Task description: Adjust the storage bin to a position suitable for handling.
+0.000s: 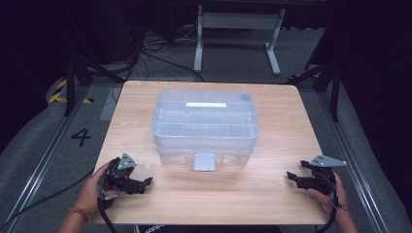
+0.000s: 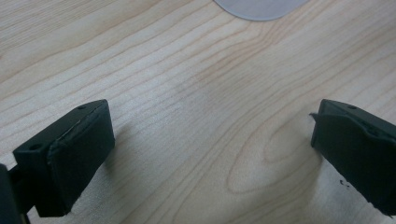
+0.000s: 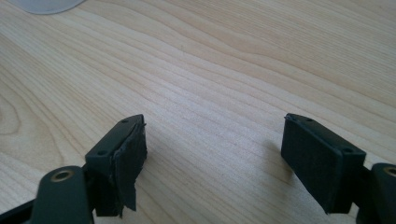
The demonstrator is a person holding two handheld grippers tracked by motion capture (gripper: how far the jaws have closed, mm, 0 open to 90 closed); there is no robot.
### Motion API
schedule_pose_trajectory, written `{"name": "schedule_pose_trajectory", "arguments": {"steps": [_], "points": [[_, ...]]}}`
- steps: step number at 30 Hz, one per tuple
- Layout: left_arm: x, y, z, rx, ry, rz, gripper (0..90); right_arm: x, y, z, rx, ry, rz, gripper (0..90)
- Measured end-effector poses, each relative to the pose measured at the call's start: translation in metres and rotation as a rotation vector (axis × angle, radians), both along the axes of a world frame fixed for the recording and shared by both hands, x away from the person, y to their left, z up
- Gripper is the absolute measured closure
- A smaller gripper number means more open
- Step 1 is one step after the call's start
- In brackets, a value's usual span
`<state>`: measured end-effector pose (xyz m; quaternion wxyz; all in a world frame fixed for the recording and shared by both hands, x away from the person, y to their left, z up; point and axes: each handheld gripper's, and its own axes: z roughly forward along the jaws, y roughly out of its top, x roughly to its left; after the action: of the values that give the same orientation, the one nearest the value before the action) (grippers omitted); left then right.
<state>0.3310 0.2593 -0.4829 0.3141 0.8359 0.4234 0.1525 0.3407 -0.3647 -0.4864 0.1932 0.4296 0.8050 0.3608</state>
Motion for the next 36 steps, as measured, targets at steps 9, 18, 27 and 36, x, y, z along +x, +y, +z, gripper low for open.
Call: {"name": "schedule_pose_trajectory", "arguments": {"steps": [9,18,27,36], "points": [[0.002,0.0,0.0,0.001,-0.004,0.023,0.1,0.0,0.0,0.0,0.007,0.006,-0.003,22.1],[0.001,0.0,0.0,0.002,-0.003,0.019,0.3,0.0,0.0,0.0,-0.002,-0.001,-0.003,22.2],[0.002,0.004,0.0,0.005,-0.007,-0.016,0.5,0.004,-0.003,0.005,-0.002,-0.019,-0.01,27.4],[0.005,0.005,0.001,0.011,-0.007,-0.033,0.5,0.008,-0.005,0.016,0.058,-0.072,0.012,35.5]]}}
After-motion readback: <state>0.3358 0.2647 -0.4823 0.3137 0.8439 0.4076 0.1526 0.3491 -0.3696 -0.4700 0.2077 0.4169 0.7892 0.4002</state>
